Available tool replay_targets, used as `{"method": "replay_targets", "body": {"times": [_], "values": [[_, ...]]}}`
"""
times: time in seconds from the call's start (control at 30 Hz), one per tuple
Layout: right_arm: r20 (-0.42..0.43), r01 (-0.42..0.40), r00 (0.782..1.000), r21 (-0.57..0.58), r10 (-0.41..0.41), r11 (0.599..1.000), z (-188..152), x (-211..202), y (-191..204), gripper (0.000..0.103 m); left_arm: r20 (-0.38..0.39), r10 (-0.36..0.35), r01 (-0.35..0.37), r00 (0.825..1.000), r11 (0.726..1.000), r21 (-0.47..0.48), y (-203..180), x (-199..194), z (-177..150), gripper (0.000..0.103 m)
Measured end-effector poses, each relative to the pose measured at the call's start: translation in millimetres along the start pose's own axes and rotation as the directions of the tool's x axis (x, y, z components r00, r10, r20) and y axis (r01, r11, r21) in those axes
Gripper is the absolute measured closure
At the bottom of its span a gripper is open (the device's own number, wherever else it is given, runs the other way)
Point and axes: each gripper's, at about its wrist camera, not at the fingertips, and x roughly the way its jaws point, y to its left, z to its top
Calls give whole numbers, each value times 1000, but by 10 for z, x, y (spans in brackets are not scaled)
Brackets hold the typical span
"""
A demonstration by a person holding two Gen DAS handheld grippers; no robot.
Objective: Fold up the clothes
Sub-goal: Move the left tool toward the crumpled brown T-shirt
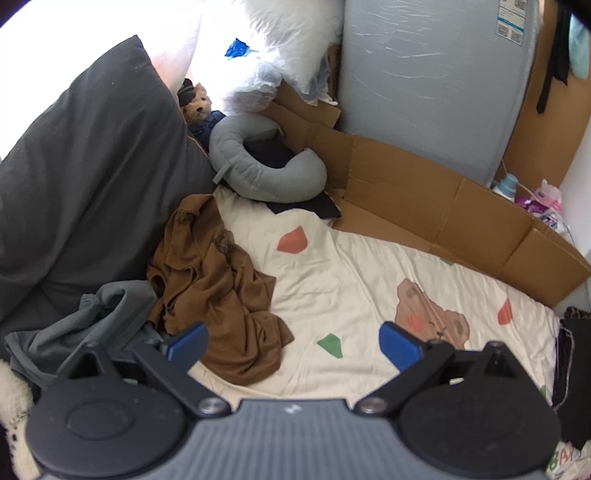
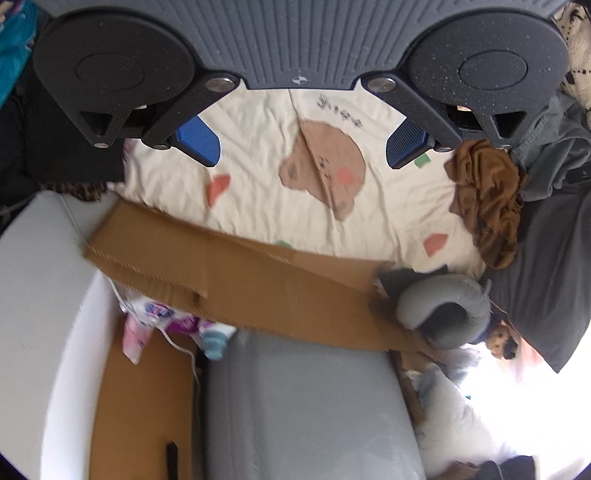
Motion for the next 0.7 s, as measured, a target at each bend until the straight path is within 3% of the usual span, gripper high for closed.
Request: {"method": "replay_targets", "body": {"times": [0.43,0.7], "values": [[3,-142,990,-86,143,986,-77,391,167,3,38,-43,45,998,998,-47,237,577,-262,3],[-39,-176,984,-63,174,982,-299,792,193,3,-4,33,-34,999,992,-124,453,1038,-575,3]]}}
